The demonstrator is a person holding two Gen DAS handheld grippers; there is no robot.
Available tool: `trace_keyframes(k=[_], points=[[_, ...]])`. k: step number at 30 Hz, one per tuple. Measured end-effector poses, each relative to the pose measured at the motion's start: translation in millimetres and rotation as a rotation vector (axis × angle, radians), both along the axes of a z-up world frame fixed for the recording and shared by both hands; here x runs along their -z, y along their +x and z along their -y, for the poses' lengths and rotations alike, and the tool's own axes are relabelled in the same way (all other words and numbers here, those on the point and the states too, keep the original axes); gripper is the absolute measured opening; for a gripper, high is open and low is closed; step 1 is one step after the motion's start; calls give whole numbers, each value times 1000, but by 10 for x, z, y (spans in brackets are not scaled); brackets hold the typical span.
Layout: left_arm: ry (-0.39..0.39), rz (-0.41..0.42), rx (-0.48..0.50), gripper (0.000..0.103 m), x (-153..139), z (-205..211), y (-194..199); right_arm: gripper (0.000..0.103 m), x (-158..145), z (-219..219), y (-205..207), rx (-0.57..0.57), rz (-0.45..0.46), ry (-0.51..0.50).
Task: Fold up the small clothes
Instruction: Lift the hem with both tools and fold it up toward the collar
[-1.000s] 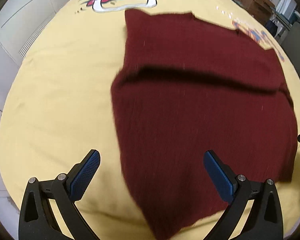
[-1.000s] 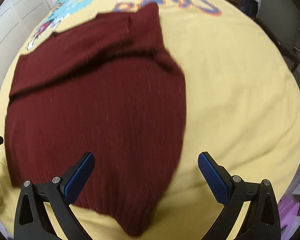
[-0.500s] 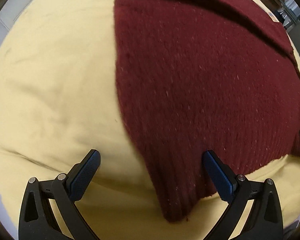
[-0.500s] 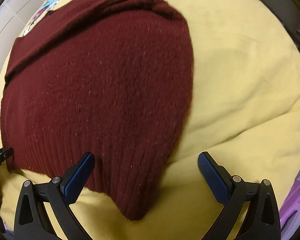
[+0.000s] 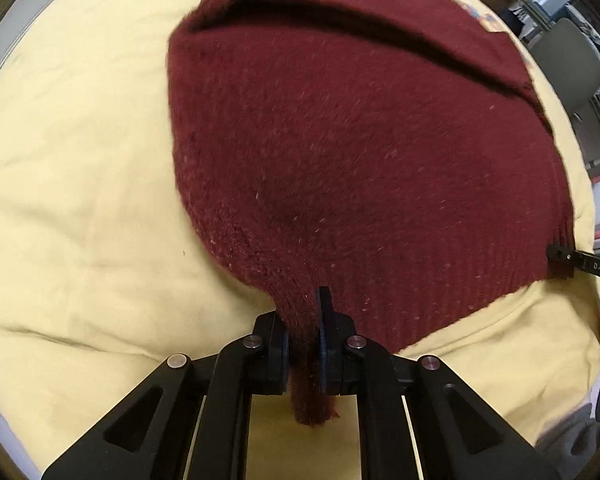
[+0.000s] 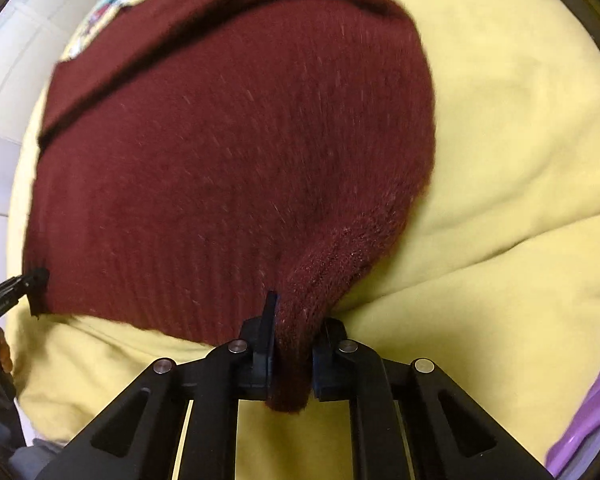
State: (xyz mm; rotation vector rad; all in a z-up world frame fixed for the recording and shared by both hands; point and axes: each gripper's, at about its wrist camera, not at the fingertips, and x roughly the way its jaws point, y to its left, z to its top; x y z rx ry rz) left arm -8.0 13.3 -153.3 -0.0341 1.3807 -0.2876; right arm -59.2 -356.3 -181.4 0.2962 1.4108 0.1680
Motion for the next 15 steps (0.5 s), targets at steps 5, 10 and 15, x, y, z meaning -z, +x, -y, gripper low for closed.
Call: trace_keyframes(k=[5,10,15], points=[[-71,51,-3,8,-342,-41,144,12,-442,131,89,29,110,28],[-134,126,-41,8,-738,-66,452,12,-896,217,335,65,234,55],[-151,221,-74,8,-1092,23,815,12,-1342,218,943,63,351,20]])
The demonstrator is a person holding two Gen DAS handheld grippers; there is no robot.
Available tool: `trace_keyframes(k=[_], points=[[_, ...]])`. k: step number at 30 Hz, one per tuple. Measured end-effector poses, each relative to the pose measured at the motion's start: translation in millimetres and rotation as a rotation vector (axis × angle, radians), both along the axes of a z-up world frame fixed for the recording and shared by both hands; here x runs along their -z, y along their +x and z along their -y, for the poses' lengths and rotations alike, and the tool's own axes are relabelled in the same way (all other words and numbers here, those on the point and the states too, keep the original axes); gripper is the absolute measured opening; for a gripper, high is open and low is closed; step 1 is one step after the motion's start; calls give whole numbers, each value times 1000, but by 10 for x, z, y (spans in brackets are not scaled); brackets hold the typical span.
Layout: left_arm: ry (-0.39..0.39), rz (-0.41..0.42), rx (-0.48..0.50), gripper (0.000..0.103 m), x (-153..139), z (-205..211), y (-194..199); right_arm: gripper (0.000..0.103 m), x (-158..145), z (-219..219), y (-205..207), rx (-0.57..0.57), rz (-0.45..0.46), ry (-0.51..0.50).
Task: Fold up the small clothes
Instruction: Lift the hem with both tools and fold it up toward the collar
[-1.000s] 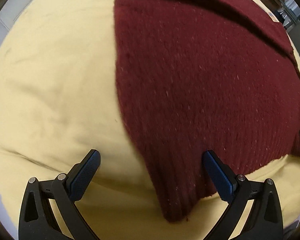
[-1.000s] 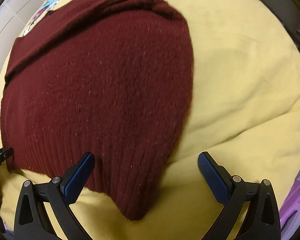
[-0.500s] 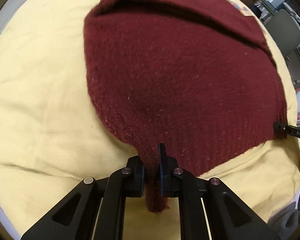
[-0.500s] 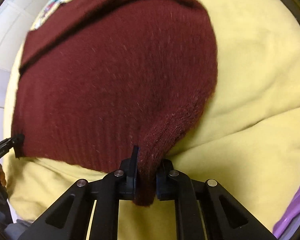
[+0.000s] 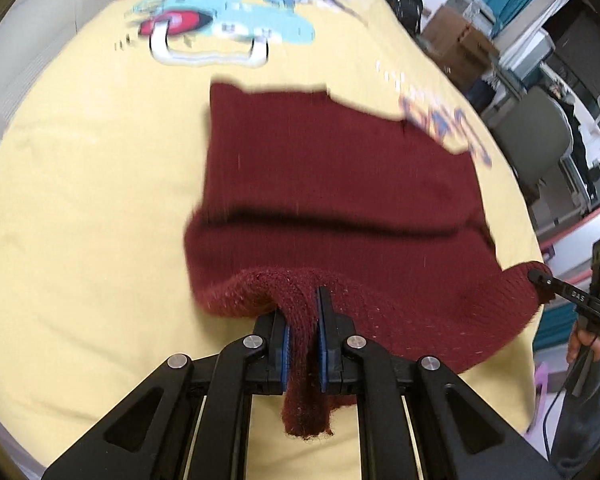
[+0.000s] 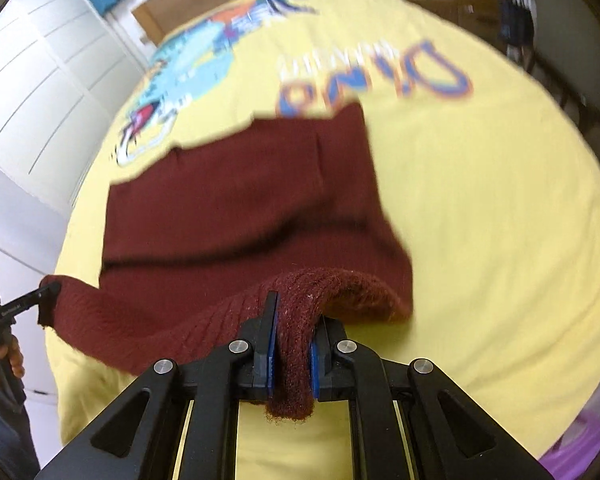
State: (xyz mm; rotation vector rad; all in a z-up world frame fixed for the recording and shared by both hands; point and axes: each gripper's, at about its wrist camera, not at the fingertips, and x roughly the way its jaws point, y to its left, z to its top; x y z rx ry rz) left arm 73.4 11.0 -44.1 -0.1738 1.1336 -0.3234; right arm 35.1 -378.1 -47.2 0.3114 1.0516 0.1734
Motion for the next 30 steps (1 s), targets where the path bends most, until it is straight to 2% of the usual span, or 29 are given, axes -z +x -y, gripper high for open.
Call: trace_keyframes(k=[4,8,10,14,16,23,26,30], points=[[-6,70,-54,8,-304,-125,329,12,-265,25,425,24,62,-26],[-8,107,-89,8,-400,-360,640,12,-366,26,785,48,91,-34],[-9,112,-95,8,-406,-364,797,11,-350,4,979,52,86,-60],[39,99,-97,8,-348,-350,1145,11,-177,-35,1402,52,33,-94],[69,90,-97,8,-287,-352,1299,11,-25,-88,1557,44,-5,-119],[212,33,-91,9,326,-189,1681,12,471,-184,1914,57,-124,-149],[244,27,-104,9,513,-173,1732,14,606,-183,1958,61,-149,-143],[250,20,-117,10,630,-190,1745,15,667,-159,1964,70,-155,-128]])
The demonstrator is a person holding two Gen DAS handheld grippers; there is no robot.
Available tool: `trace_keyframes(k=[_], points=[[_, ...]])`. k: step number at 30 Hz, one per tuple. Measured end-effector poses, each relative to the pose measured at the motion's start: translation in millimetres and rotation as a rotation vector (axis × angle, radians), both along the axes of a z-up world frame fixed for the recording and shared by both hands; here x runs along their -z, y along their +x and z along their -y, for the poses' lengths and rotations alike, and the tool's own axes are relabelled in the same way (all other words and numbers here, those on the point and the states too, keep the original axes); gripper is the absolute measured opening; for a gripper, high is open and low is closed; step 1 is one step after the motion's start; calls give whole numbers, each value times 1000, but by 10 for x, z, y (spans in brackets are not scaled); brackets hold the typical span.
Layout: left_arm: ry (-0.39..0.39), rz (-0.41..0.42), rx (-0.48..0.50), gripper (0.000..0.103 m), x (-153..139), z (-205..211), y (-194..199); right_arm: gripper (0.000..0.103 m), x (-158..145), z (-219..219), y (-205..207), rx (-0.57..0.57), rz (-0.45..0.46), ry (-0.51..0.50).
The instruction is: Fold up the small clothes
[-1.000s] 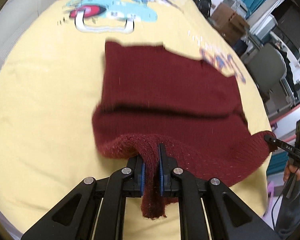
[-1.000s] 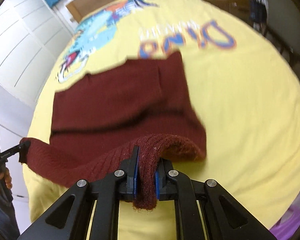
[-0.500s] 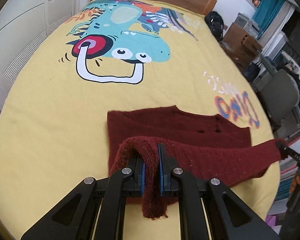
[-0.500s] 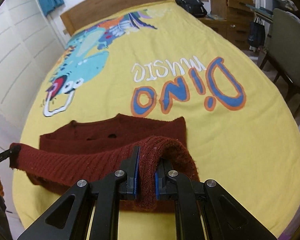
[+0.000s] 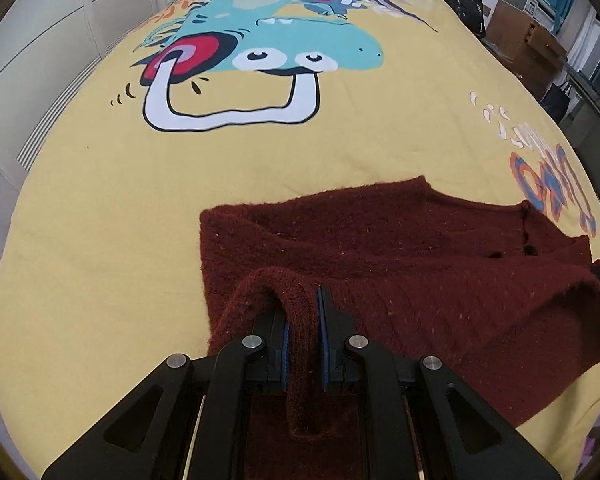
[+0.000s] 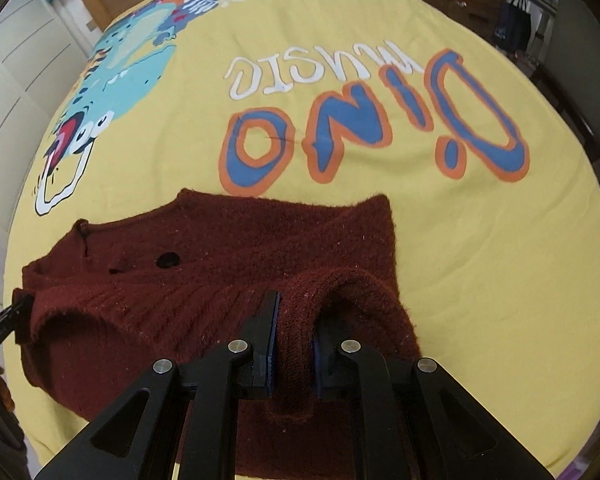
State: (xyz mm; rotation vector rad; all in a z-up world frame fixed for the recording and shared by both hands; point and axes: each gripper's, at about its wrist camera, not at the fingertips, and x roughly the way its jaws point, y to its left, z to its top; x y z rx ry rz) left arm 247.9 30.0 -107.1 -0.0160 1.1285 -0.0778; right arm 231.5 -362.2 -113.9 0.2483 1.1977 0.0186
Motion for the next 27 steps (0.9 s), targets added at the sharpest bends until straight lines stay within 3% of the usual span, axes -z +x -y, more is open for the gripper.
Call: trace_keyframes(k=[2,5,7,8,9,10,12,14,15,18,23,27], points=[[9,2,1,11,-1,5,-11,19,-43,1,-24,0,16,-2],[35,-1,11,19,-40,30,-3,42,-135,10,-73,16,44,-5],[26,10,0,40,-108,25,7,68,-222,1,-117,17,64,-13],[13,17,-2,48,-154,36,-13,69,-273,-14,-138,8,76,-10],[13,33,-2,65,-210,51,-26,70,-329,-37,-164,-2,92,-9],[23,55,0,71,-276,76,-52,76,-391,-68,-192,-11,107,-13],[21,88,15,72,-398,138,-113,83,-502,-154,-254,-35,137,-14],[5,113,24,86,-516,195,-168,84,-601,-270,-339,-63,175,-15],[-8,123,30,99,-561,223,-196,88,-640,-350,-394,-82,194,-21],[-27,152,45,102,-660,329,-286,103,-653,-564,-506,-129,213,-57],[-23,166,87,102,-593,535,-435,103,-541,-870,-712,-191,261,-110],[-3,152,119,102,-362,663,-563,103,-299,-1044,-857,-215,266,-152]])
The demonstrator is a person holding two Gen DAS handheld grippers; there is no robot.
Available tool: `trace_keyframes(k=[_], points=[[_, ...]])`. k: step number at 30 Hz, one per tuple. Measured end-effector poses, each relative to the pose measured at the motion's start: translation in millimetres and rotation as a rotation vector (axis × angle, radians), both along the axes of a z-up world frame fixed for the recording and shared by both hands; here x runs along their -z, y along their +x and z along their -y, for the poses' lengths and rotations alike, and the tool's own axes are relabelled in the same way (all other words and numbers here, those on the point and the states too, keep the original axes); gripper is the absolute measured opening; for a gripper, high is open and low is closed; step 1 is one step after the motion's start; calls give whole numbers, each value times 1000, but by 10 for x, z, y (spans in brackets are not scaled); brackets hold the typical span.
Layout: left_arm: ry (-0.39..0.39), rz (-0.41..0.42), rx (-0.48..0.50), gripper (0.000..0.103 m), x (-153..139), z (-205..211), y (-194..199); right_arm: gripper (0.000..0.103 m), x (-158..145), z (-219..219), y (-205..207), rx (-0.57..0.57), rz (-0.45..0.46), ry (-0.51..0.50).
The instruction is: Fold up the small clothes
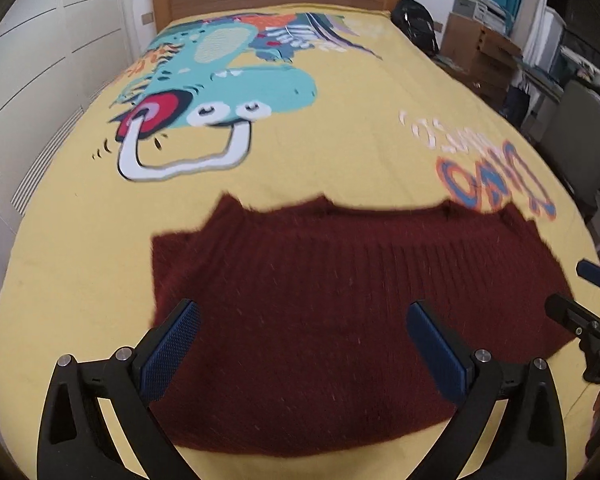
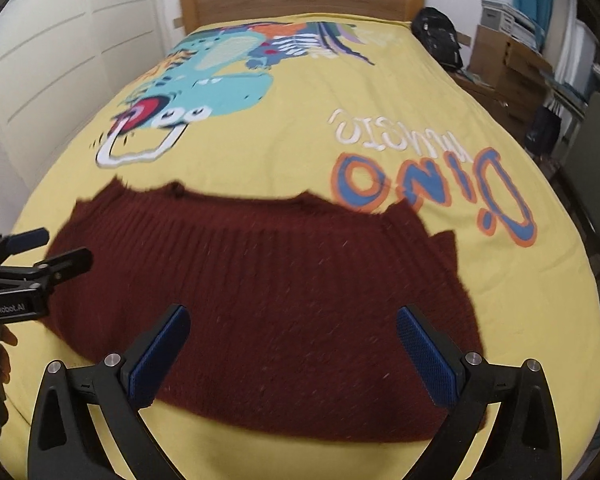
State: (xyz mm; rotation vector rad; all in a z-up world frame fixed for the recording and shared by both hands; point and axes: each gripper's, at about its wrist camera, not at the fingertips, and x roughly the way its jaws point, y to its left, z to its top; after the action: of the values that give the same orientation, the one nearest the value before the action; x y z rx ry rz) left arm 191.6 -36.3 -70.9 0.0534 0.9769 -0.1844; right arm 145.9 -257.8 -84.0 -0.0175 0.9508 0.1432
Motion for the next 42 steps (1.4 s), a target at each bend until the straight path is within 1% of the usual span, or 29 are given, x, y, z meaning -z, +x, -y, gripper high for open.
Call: trace_keyframes(k=[2,7,10,13,16,20,24,29,33,36,38,40,42], points=[[-3,-11,5,102,134,14,-63,103,142,-33,-29,-3,-16,-13],[39,-63,14,102,474,35,-131,103,579,36,-59,28,-102,-36],[60,-98,-3,102,671,-57,-148,103,688,166,-84,48,-106,-32],[70,-105,-23,102,797,-195,-178,103,706,333,-92,73,-110,-19],[48,-89,-43,102,824,-351,-215,102,717,531,-88,102,-117,-7],[62,-85,-31,102,824,-429,-240,102,730,727,-104,119,-116,-9],[29,-105,-49,102,859,-509,-224,102,786,798,-137,124,-116,25],[42,-107,-51,102,875,-496,-233,103,841,793,-178,117,-99,40],[35,-96,-40,102,884,-511,-245,103,804,775,-159,113,-110,34],[33,-124,-16,102,859,-513,-218,103,623,733,-187,127,-89,8],[27,-170,1,102,795,-524,-179,103,496,719,-241,133,-73,-6],[-4,-200,-16,102,674,-581,-159,103,335,713,-306,124,-51,9],[-28,-191,-28,102,537,-652,-158,103,204,702,-360,110,-39,13]])
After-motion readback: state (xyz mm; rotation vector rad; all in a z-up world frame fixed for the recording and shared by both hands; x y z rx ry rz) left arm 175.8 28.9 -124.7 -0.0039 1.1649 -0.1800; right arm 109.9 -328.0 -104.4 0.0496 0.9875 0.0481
